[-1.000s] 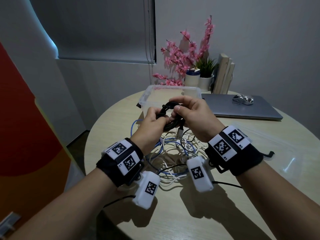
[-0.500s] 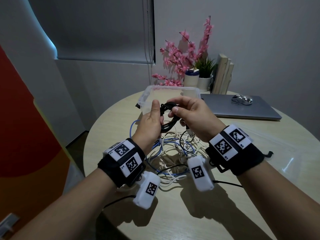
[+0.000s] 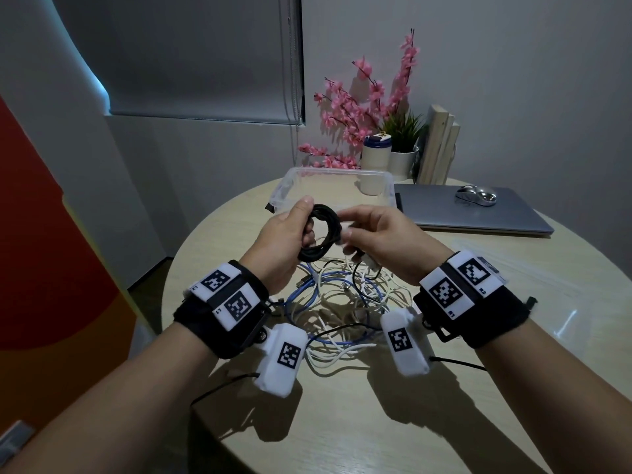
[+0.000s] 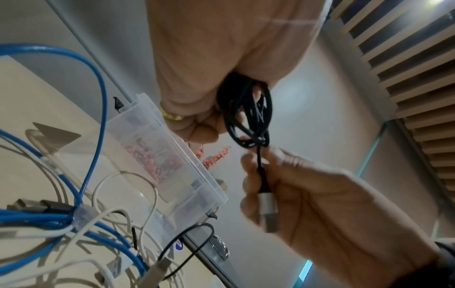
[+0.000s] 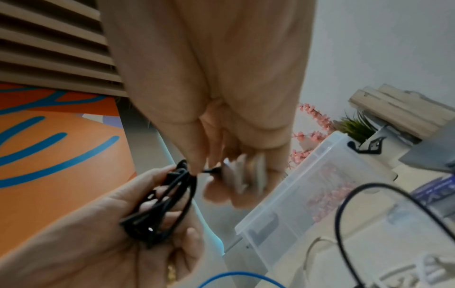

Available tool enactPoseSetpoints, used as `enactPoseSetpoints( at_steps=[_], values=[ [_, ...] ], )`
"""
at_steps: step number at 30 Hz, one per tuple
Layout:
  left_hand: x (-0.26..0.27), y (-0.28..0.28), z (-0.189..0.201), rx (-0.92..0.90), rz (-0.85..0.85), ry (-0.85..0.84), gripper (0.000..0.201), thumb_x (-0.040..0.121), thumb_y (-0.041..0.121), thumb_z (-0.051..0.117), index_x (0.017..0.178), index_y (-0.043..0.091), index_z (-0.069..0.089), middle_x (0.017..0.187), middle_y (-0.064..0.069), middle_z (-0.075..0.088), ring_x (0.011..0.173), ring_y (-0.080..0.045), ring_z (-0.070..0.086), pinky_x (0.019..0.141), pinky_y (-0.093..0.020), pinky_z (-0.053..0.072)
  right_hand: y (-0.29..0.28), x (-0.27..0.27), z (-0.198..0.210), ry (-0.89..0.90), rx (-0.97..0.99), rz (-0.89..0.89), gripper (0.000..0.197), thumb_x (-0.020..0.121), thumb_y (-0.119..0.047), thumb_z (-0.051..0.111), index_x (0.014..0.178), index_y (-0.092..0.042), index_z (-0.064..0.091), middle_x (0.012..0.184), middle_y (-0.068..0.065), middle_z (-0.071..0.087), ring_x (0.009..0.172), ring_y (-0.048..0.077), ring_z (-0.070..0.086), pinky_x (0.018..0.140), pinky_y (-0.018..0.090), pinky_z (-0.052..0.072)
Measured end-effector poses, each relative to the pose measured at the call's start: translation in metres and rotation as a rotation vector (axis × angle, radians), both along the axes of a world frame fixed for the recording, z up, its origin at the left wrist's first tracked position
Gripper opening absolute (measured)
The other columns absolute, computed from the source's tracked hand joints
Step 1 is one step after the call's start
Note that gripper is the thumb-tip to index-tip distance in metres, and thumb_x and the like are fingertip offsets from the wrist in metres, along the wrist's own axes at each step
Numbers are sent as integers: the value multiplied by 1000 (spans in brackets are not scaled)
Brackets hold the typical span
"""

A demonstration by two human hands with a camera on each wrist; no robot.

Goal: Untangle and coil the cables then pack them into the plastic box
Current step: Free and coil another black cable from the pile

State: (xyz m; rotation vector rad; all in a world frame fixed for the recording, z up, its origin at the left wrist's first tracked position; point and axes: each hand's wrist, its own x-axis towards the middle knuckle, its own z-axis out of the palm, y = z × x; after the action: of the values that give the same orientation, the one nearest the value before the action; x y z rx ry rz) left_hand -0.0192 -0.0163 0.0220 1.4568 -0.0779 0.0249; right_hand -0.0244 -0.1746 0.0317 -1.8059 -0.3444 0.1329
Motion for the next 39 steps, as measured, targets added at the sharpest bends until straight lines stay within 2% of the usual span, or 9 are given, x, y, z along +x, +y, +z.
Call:
enactPoseSetpoints(
  at_steps=[3, 7, 11, 16, 20, 25, 31, 36, 39],
  values=[
    [1, 3, 3, 44, 12, -42, 36, 101, 32, 41, 68, 18, 39, 53, 6, 32, 52, -10, 27, 56, -27, 23, -4, 0, -4, -7, -220, -14, 11, 92, -5, 58, 98, -6, 66, 75, 1, 65, 59, 6, 57, 54, 19, 44],
    [3, 10, -2, 327, 24, -127, 41, 99, 41, 42, 66, 18, 38, 53, 7, 33, 56, -16, 29, 61, -33, 26, -12, 6, 0, -144, -434, -162, 11, 92, -18, 59, 94, -16, 69, 84, -1, 66, 75, 12, 58, 67, 25, 46],
    [0, 12, -5, 593, 47, -193, 43, 99, 45, 38, 64, 21, 43, 60, 2, 39, 58, -18, 35, 62, -32, 30, -14, 10, 3, -154, -386, -239, 12, 93, -17, 57, 87, -18, 68, 70, -5, 58, 66, 13, 52, 63, 29, 46],
    [2, 12, -8, 776, 118, -251, 40, 101, 43, 33, 90, 17, 60, 66, 5, 50, 64, -12, 47, 59, -29, 33, -10, 6, 1, 44, -62, -208, 11, 92, -4, 57, 84, -5, 65, 65, 8, 54, 57, 18, 46, 49, 24, 39],
    [3, 11, -11, 799, 158, -248, 38, 101, 45, 30, 92, 19, 57, 72, 6, 53, 69, -12, 49, 62, -30, 33, -8, 1, 2, 118, 18, -168, 12, 88, -2, 61, 76, -4, 64, 63, 11, 57, 52, 18, 45, 47, 21, 35],
    [4, 4, -17, 785, 154, -244, 45, 101, 45, 28, 94, 12, 58, 74, -1, 55, 74, -20, 51, 63, -32, 35, 0, -1, 5, 328, 356, -137, 10, 90, 4, 55, 81, 3, 57, 66, 13, 55, 50, 13, 55, 48, 19, 51],
    [1, -4, -28, 633, 74, -163, 44, 100, 47, 30, 95, 14, 59, 67, 2, 57, 64, -14, 54, 66, -31, 44, 8, -5, 4, 368, 570, -169, 10, 93, 8, 48, 83, 5, 51, 76, 19, 55, 68, 25, 64, 64, 33, 60],
    [0, -5, -27, 548, 82, -146, 41, 101, 44, 32, 101, 14, 60, 67, 1, 57, 64, -16, 54, 61, -32, 47, 11, -1, -4, 193, 319, -251, 18, 87, 7, 58, 79, -5, 47, 70, 16, 56, 59, 21, 63, 52, 27, 57],
    [0, -6, -25, 505, 106, -150, 38, 100, 45, 34, 89, 18, 58, 66, 1, 55, 63, -18, 53, 66, -40, 51, 10, 2, -5, 10, 59, -314, 24, 80, -2, 71, 68, -11, 51, 73, 16, 58, 67, 24, 59, 56, 33, 51]
  ],
)
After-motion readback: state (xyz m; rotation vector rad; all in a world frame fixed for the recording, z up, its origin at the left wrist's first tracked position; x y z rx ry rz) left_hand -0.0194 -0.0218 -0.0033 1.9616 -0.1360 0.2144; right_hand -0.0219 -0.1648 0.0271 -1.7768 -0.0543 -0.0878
